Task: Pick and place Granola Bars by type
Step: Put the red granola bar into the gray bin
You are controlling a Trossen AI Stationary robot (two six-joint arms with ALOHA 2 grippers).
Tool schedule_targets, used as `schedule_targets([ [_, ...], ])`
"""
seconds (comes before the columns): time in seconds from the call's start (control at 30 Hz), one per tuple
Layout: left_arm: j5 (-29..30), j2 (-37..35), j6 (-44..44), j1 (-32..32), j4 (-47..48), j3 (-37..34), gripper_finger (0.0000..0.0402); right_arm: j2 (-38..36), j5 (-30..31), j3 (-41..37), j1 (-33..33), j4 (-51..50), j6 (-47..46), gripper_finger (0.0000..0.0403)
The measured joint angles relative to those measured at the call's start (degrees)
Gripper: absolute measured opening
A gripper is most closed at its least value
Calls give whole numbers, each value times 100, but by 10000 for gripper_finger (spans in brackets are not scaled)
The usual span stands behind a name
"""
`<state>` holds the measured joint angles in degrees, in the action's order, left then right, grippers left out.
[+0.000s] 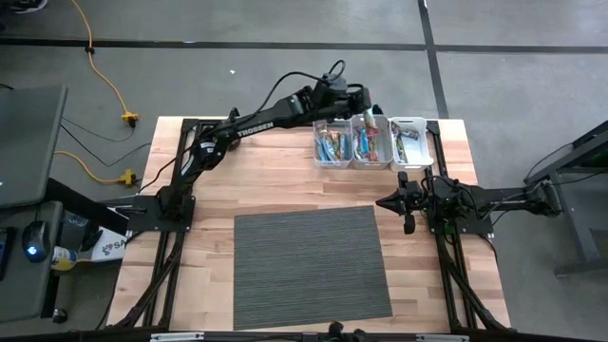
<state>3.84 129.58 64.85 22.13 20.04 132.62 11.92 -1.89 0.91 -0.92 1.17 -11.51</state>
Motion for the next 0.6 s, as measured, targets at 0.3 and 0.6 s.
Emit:
schedule_targets([
  [0.3, 67, 443, -792, 42, 99, -2, 66, 0, 2, 0, 1, 0, 0, 0],
  [0.6, -20, 1022, -1325, 36, -30, -9, 66, 0, 0, 0, 1, 2, 0, 0],
])
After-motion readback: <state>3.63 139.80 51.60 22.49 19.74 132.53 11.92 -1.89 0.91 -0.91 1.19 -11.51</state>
